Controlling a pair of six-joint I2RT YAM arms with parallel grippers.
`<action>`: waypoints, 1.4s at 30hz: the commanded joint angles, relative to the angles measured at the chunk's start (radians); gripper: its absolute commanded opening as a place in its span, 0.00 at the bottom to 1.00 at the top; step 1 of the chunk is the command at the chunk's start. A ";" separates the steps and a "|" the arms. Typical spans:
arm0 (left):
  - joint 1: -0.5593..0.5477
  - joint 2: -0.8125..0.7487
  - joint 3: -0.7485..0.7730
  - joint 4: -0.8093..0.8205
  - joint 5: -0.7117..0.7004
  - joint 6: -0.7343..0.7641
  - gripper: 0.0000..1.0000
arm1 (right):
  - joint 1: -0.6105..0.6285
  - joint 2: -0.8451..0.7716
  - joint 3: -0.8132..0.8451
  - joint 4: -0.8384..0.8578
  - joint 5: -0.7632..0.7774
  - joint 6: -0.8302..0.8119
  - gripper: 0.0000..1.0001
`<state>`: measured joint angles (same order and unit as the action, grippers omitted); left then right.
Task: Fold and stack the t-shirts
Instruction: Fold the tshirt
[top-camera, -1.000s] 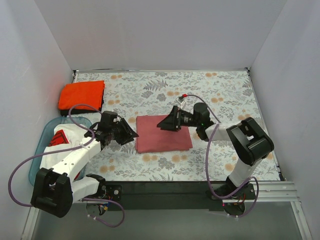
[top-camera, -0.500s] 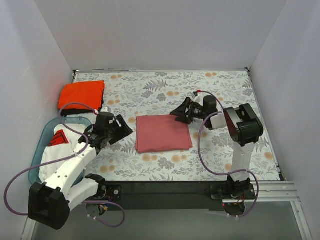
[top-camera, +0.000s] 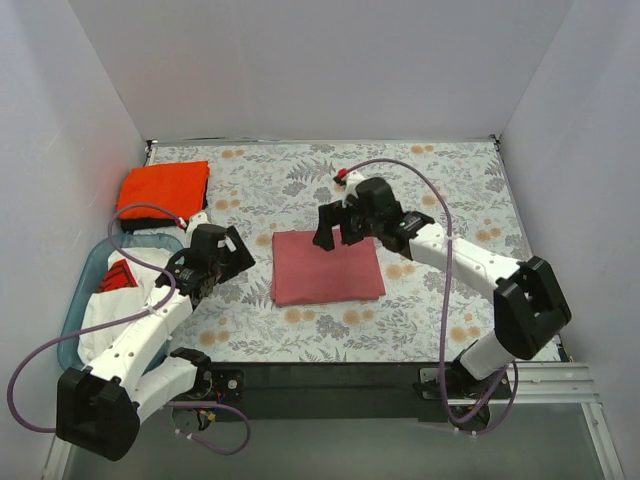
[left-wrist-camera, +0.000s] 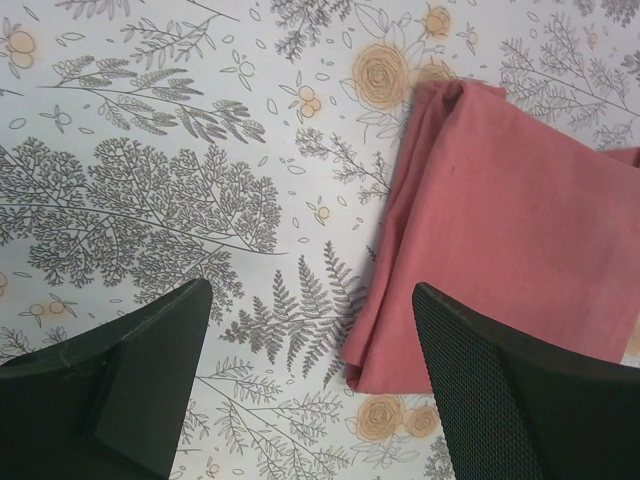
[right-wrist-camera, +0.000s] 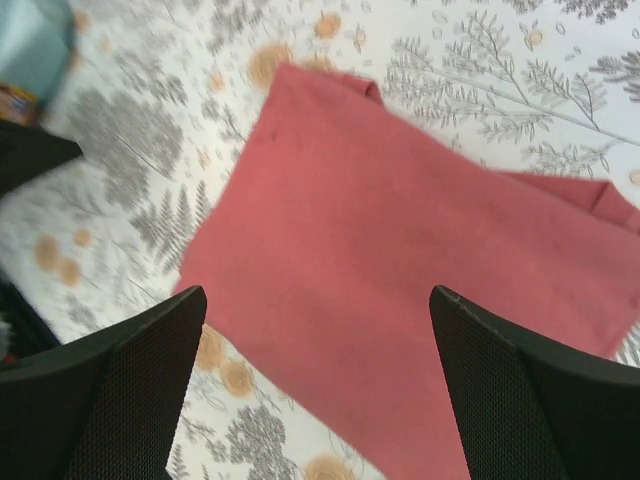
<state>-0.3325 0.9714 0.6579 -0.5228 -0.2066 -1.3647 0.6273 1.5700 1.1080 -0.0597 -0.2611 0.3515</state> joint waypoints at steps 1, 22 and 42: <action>0.016 -0.011 0.017 0.017 -0.082 0.003 0.81 | 0.176 -0.071 0.018 -0.305 0.504 -0.173 0.99; 0.026 -0.111 -0.004 -0.055 -0.307 -0.097 0.79 | 0.571 0.316 0.337 -0.379 0.490 -0.193 0.67; 0.069 -0.050 -0.006 -0.037 -0.237 -0.086 0.79 | 0.615 0.541 0.401 -0.417 0.557 -0.210 0.19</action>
<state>-0.2718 0.9180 0.6491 -0.5743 -0.4580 -1.4586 1.2430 2.0747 1.5082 -0.4435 0.2520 0.1238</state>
